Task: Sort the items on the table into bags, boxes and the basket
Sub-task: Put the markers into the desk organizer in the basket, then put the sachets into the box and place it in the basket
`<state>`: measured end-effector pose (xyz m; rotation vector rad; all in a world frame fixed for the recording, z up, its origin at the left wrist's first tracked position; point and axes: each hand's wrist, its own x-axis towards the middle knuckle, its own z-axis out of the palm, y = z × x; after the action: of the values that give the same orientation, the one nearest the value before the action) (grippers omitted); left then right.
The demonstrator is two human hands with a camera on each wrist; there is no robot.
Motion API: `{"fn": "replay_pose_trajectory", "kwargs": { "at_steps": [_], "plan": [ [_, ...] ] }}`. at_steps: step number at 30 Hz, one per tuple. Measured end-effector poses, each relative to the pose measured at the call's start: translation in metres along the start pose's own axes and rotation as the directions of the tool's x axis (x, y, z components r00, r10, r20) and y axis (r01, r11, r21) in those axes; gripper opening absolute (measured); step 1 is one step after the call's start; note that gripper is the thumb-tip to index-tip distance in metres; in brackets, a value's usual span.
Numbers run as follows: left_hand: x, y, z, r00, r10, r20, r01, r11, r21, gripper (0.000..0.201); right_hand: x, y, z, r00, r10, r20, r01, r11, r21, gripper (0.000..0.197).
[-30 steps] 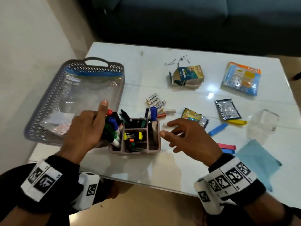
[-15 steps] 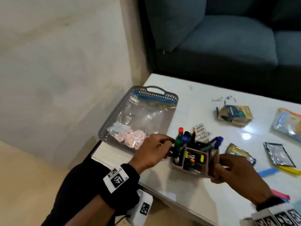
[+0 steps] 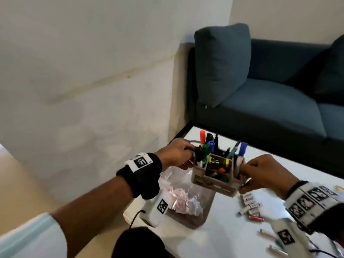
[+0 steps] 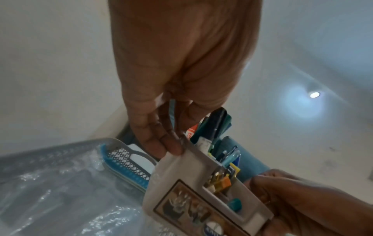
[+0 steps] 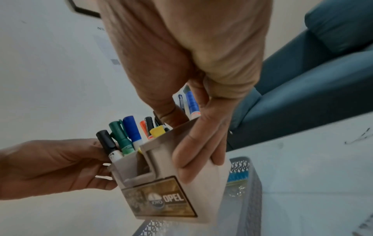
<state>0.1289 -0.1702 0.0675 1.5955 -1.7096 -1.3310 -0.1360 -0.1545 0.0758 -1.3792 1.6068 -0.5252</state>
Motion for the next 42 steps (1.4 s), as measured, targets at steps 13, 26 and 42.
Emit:
{"fn": "replay_pose_trajectory", "kwargs": {
  "at_steps": [13, 26, 42],
  "plan": [
    [0.091, -0.114, -0.059, 0.996, 0.044, -0.081, 0.025, 0.716, 0.698, 0.043, 0.180, -0.026, 0.120, 0.980, 0.004, -0.200, -0.016, 0.998, -0.057, 0.019],
    [0.100, -0.137, -0.040, 0.994, 0.017, -0.105, 0.076, 0.580, 0.811, 0.071, 0.195, 0.001, 0.130, 0.994, 0.011, -0.113, -0.023, 0.994, -0.110, 0.035],
    [-0.010, -0.032, 0.056, 0.928, -0.108, 0.356, -0.255, 0.510, 0.821, 0.036, 0.028, 0.090, 0.119, 0.865, -0.400, 0.301, 0.488, 0.540, -0.686, 0.010]
  ]
}}
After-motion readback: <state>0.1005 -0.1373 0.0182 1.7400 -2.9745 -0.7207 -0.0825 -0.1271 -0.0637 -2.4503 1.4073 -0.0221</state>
